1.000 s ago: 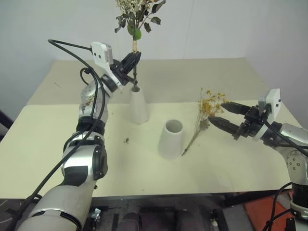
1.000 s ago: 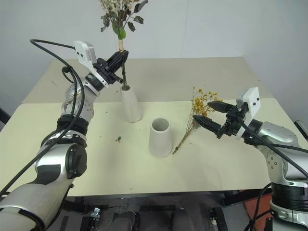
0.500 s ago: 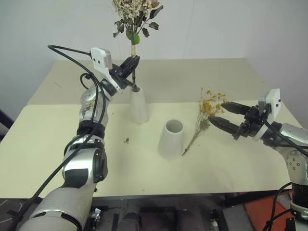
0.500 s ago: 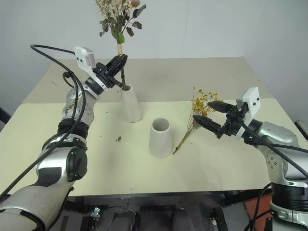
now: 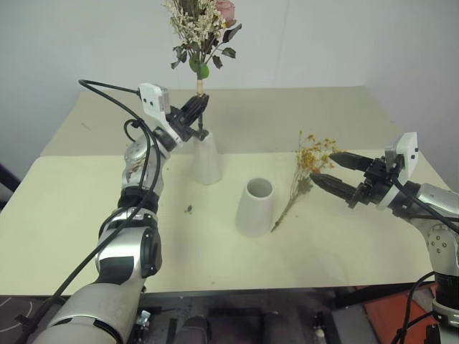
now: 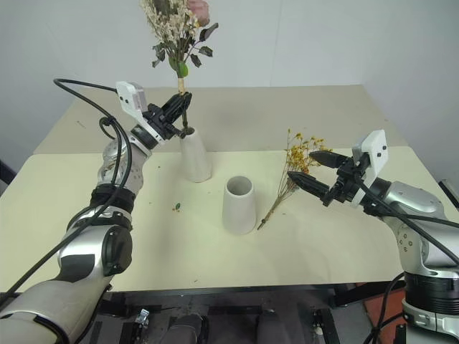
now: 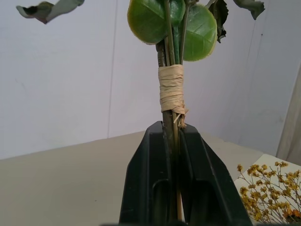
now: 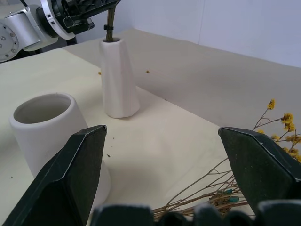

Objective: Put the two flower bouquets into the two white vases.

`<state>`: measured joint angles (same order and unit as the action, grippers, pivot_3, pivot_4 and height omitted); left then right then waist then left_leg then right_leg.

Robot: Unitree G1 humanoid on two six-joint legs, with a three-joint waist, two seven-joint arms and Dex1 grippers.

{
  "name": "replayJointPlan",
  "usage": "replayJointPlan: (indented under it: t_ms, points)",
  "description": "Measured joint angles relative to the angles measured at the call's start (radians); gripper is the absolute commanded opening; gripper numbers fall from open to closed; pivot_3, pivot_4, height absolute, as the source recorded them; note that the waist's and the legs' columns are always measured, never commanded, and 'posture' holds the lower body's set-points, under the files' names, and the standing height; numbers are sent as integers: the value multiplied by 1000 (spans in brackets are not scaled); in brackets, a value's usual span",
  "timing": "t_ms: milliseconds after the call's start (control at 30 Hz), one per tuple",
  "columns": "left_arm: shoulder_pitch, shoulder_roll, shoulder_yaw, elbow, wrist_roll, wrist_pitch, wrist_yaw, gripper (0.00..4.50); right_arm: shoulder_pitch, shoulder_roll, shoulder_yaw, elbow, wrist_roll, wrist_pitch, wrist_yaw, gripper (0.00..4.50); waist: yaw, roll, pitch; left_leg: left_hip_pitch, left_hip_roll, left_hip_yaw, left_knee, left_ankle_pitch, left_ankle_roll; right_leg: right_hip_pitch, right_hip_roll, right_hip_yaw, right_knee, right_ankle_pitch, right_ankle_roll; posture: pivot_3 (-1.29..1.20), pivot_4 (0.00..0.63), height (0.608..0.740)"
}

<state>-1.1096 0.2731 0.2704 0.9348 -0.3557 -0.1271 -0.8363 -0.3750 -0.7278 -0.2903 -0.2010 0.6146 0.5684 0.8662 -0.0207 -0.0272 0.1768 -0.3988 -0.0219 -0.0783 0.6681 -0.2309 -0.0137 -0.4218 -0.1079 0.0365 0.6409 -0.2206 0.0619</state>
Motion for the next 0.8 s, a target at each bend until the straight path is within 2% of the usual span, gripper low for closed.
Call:
replayJointPlan:
  t_ms: [533,567,633,800]
  points:
    - [62,-5,-12,-61,0,15,21,23,-1,0,0,0,0,0,4,4500,-1,0,0,0,0,0,0,0,0,0,0,0,0,0,0,0,150,740]
    - [68,-5,-13,-68,0,26,20,734,-1,0,0,0,0,0,4,4500,0,0,0,0,0,0,1,0,0,0,0,0,0,0,0,0,150,740]
    - [73,-4,-17,-82,0,49,17,1221,-3,0,1,0,0,0,5,4500,0,0,0,0,0,0,1,0,0,0,0,0,0,0,0,0,150,740]
    - [112,-1,-21,-157,-3,102,3,2841,-8,0,1,0,0,0,6,4500,0,0,0,0,0,0,1,0,0,0,0,0,0,0,0,0,150,740]
